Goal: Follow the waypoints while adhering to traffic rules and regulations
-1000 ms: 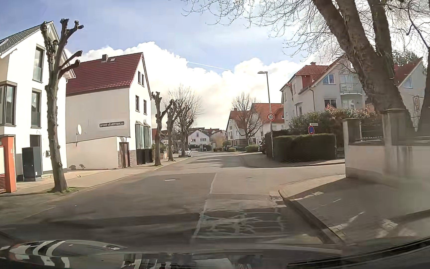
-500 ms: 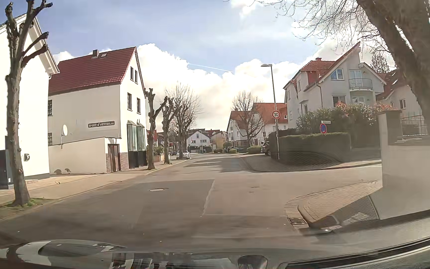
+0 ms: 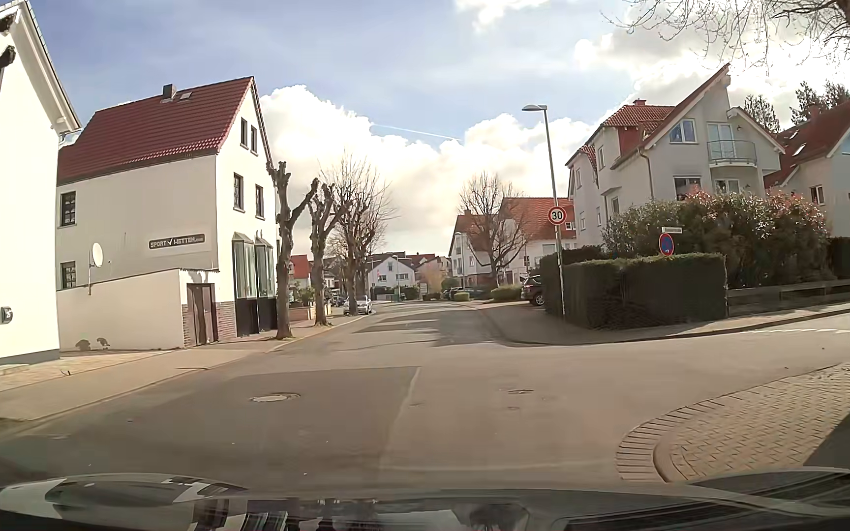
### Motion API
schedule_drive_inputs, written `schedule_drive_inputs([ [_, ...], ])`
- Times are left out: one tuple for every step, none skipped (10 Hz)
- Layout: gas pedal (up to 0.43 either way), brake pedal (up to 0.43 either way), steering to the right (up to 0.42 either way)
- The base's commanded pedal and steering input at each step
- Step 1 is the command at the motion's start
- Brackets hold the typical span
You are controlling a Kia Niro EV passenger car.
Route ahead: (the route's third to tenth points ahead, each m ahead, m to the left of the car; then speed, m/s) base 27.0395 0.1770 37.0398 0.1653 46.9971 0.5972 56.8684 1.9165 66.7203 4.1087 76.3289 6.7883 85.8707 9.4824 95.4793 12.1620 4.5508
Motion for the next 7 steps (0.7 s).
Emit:
schedule_drive_inputs([
  [0.0, 0.0, -0.009],
  [0.0, 0.0, -0.01],
  [0.0, 0.0, -0.009],
  [0.0, 0.0, -0.01],
  [0.059, 0.0, -0.011],
  [0.079, 0.0, -0.01],
  [0.118, 0.0, -0.01],
])
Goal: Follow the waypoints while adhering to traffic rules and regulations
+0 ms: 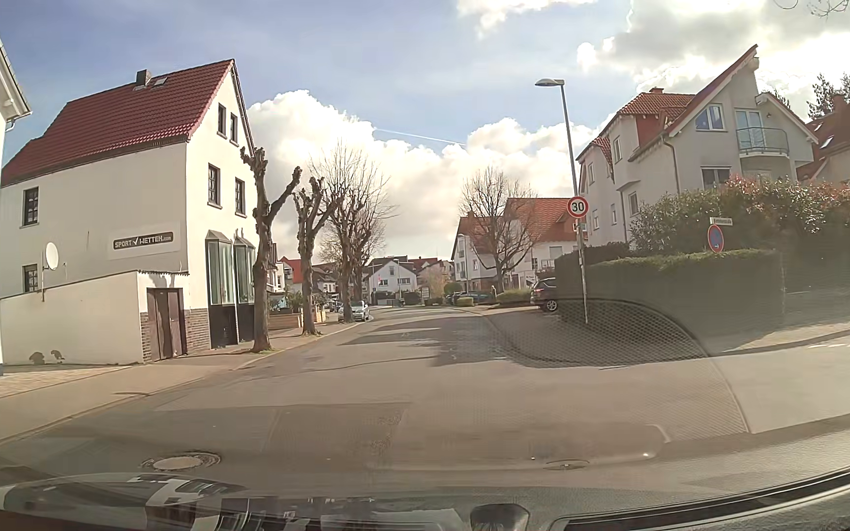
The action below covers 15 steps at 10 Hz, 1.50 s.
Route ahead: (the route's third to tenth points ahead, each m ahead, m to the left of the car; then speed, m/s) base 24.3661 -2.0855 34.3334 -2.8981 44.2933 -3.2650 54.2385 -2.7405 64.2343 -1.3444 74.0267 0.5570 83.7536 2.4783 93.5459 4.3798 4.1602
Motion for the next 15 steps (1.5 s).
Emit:
schedule_drive_inputs([
  [0.13, 0.0, -0.009],
  [0.177, 0.0, -0.008],
  [0.189, 0.0, -0.008],
  [0.197, 0.0, -0.008],
  [0.22, 0.0, -0.007],
  [0.228, 0.0, -0.006],
  [0.24, 0.0, -0.003],
  [0.26, 0.0, -0.001],
  [0.268, 0.0, 0.0],
  [0.287, 0.0, 0.0],
  [0.287, 0.0, 0.0],
  [0.287, 0.0, 0.0],
  [0.287, 0.0, 0.0],
  [0.287, 0.0, 0.0],
  [0.28, 0.0, 0.0],
])
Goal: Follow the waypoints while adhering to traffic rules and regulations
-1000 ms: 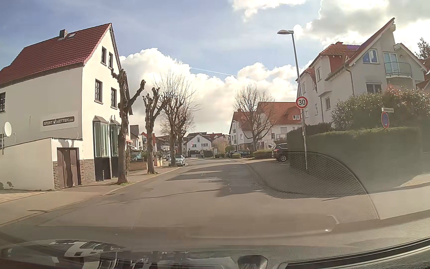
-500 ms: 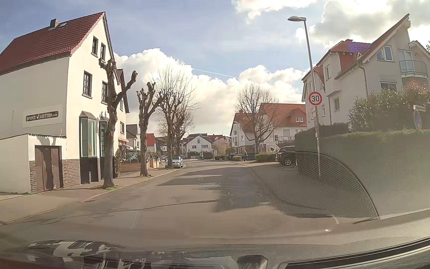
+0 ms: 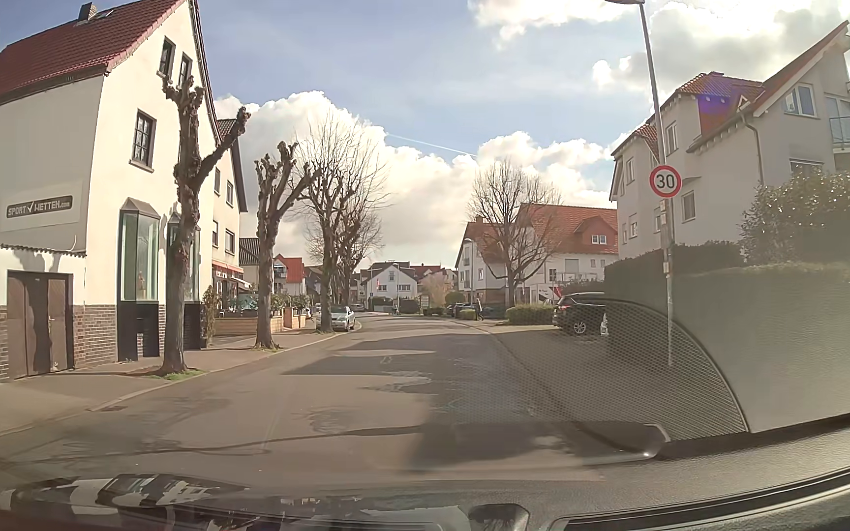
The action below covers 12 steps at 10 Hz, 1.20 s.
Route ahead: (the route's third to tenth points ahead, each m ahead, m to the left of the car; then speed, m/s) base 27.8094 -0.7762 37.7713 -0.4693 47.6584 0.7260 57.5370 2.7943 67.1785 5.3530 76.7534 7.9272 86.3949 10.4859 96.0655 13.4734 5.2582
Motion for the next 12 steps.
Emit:
schedule_drive_inputs([
  [0.28, 0.0, -0.001],
  [0.28, 0.0, -0.001],
  [0.28, 0.0, -0.001],
  [0.28, 0.0, -0.001],
  [0.28, 0.0, -0.001],
  [0.28, 0.0, -0.001],
  [0.28, 0.0, 0.0],
  [0.28, 0.0, 0.0],
  [0.28, 0.0, 0.001],
  [0.28, 0.0, 0.003],
  [0.28, 0.0, 0.003],
  [0.268, 0.0, 0.003],
])
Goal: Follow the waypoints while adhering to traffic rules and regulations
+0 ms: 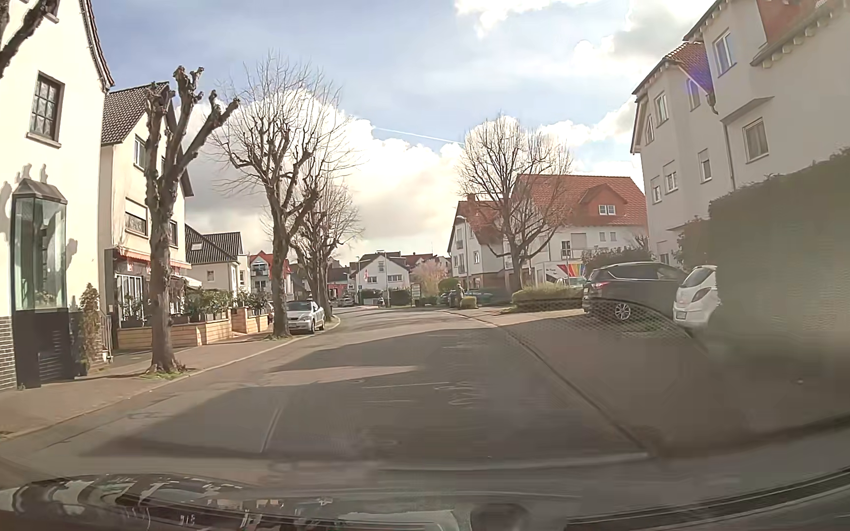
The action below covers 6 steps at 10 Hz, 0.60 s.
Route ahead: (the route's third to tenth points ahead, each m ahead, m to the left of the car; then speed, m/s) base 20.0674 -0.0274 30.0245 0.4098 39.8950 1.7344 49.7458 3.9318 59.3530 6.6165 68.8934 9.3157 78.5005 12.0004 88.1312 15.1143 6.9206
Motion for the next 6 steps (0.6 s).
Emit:
schedule_drive_inputs([
  [0.268, 0.0, 0.003],
  [0.268, 0.0, 0.004],
  [0.268, 0.0, 0.004],
  [0.26, 0.0, 0.004],
  [0.24, 0.0, 0.003],
  [0.24, 0.0, 0.003],
])
